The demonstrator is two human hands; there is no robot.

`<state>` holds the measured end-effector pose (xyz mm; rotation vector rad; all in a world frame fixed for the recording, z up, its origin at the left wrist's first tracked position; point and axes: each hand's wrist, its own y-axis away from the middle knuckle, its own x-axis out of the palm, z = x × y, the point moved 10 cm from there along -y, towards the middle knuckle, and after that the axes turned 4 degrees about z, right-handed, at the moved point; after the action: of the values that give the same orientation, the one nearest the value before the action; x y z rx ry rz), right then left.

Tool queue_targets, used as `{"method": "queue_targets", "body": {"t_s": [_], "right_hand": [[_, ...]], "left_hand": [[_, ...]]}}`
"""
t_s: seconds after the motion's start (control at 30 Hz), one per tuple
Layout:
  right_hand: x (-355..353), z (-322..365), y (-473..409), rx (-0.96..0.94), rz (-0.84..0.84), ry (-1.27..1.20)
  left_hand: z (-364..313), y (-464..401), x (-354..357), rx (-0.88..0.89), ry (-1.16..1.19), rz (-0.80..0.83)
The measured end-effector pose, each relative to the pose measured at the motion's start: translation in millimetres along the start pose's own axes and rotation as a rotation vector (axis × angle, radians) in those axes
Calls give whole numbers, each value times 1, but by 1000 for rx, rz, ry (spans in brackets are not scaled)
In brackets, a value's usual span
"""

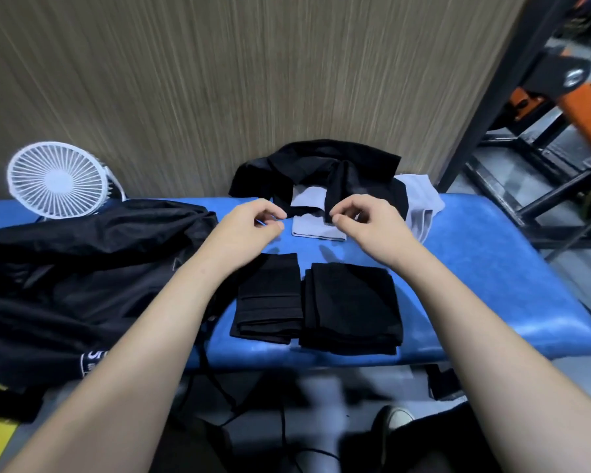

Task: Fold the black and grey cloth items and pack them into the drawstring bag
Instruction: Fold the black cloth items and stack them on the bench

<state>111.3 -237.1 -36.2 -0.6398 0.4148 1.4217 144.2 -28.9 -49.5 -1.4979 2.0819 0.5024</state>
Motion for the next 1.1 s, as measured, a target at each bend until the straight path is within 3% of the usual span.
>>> {"method": "queue_targets", "body": {"t_s": [0.17,0.37,0.63,0.77,0.9,1.1], "right_hand": [[-41,-28,-6,30,-201,9],[-73,-45,-21,72,-330,302],[-69,-63,-46,108,-196,303],[-71,-62,-47,53,-219,271],[-89,-38,-38,-79,-342,201],[-118,1,-7,-242,-499,98]], "left_hand": [[-14,-16,3,-23,156,-90],[-14,-41,20,-102,340,-87],[-17,-66,40,-109,426,-71],[-18,-68,35,-87,400,-141],[-20,-61,12,-58,227,-308],[-27,-43,-11,1,162,-441]]}}
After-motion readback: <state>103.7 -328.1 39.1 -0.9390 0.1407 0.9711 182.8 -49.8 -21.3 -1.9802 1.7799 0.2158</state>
